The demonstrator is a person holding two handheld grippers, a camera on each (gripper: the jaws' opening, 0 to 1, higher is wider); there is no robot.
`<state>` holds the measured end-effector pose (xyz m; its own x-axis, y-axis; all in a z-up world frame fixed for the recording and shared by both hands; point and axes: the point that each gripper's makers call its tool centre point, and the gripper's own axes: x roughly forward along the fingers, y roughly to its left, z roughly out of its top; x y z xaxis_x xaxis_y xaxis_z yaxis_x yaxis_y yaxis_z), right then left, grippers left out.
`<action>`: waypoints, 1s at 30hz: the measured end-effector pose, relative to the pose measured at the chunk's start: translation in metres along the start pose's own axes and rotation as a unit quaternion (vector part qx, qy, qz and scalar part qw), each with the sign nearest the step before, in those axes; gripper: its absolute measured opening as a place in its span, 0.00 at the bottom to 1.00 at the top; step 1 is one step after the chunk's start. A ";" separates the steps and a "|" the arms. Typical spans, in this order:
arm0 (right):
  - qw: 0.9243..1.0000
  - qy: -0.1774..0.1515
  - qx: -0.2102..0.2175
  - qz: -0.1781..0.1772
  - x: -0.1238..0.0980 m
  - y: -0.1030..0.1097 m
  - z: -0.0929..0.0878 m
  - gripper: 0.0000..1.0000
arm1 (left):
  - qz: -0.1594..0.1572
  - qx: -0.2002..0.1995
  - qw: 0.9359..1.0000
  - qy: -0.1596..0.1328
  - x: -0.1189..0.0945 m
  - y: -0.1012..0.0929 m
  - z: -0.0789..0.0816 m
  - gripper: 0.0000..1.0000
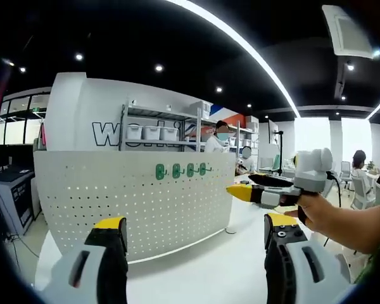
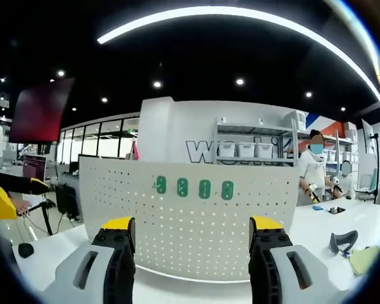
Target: Insert the hook assembly into the mounting plate slot until the hook locks in place.
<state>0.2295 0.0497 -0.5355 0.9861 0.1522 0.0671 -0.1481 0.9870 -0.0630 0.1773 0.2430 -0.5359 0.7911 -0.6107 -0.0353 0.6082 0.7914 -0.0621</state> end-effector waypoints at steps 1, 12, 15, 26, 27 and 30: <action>1.000 0.002 0.000 0.000 -0.005 0.000 -0.001 0.75 | 0.004 -0.001 1.000 -0.001 0.000 0.001 0.000 0.91; 1.000 0.010 0.005 0.000 -0.060 -0.001 -0.006 0.85 | 0.032 -0.006 0.999 -0.010 -0.002 0.000 -0.003 0.92; 1.000 0.008 0.006 0.000 -0.070 -0.001 -0.005 0.88 | 0.035 -0.004 0.999 -0.007 -0.002 -0.002 -0.005 0.94; 1.000 -0.001 0.029 0.002 -0.077 -0.002 0.000 1.00 | 0.047 -0.012 0.999 -0.006 -0.003 -0.003 -0.008 1.00; 0.999 0.000 0.033 0.004 -0.078 -0.001 0.001 1.00 | 0.047 -0.011 0.999 -0.005 -0.003 -0.003 -0.008 1.00; 1.000 -0.002 0.028 0.006 -0.079 0.001 0.004 1.00 | 0.050 -0.006 0.999 -0.003 -0.005 -0.003 -0.008 1.00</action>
<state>0.1514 0.0387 -0.5372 0.9841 0.1632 0.0698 -0.1630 0.9866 -0.0083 0.1713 0.2437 -0.5436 0.8481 -0.5285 -0.0362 0.5253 0.8479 -0.0712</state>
